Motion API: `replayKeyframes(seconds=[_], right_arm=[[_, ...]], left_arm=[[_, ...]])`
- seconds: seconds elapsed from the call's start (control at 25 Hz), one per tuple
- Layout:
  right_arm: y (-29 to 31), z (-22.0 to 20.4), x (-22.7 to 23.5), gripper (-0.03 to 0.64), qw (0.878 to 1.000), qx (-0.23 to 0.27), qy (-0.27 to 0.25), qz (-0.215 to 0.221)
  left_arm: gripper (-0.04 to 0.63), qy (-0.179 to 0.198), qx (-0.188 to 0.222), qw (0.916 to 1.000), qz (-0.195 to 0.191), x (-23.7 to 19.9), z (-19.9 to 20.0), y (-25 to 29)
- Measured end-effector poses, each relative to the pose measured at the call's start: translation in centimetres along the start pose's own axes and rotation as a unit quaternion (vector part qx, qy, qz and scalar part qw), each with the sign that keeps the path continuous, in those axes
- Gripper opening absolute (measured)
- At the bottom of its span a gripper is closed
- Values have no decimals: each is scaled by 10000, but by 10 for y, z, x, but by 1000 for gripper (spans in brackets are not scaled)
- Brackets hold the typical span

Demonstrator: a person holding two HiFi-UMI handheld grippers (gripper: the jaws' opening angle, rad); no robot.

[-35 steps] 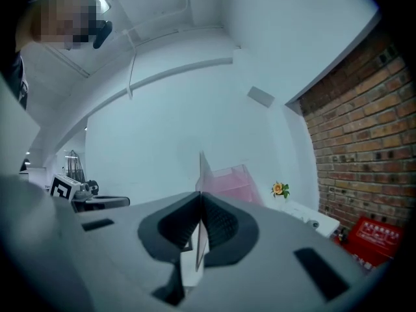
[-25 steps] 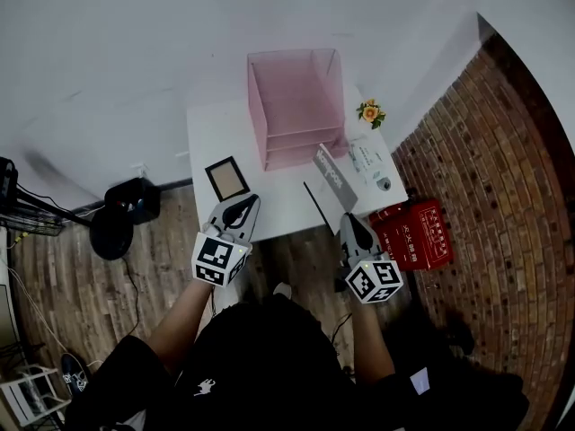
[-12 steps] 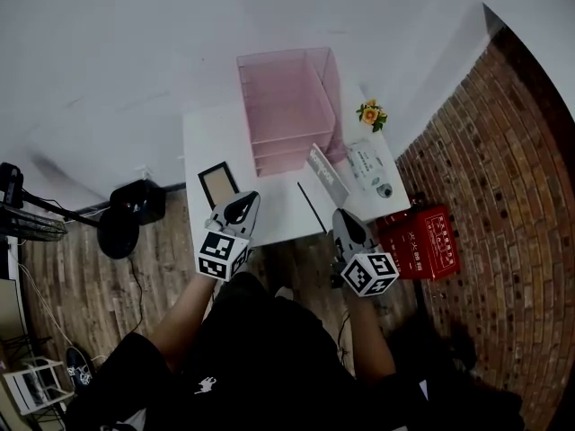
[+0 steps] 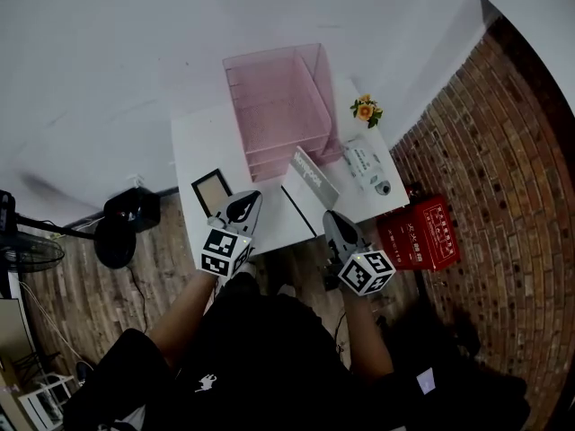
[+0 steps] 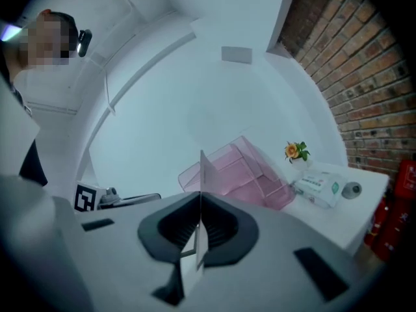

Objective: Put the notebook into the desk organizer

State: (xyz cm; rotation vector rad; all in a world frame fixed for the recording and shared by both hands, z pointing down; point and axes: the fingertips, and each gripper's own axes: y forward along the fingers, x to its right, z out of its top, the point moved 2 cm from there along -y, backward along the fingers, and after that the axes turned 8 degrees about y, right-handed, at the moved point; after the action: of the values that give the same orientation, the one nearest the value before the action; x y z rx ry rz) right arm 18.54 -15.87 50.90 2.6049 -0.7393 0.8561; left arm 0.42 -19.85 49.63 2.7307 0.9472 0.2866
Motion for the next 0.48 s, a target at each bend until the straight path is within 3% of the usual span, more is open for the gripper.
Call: replayKeyframes(seconds=[0.24,0.48], right_arm=[[6,-5,4,8,9966,238,783,23],[2,-2,7,8,9821,579,1759,354]], left_arm=[[3,60,-3,9993,-364,-8,1,17],[3,120,-40,9984,-549,-7,-2,24]])
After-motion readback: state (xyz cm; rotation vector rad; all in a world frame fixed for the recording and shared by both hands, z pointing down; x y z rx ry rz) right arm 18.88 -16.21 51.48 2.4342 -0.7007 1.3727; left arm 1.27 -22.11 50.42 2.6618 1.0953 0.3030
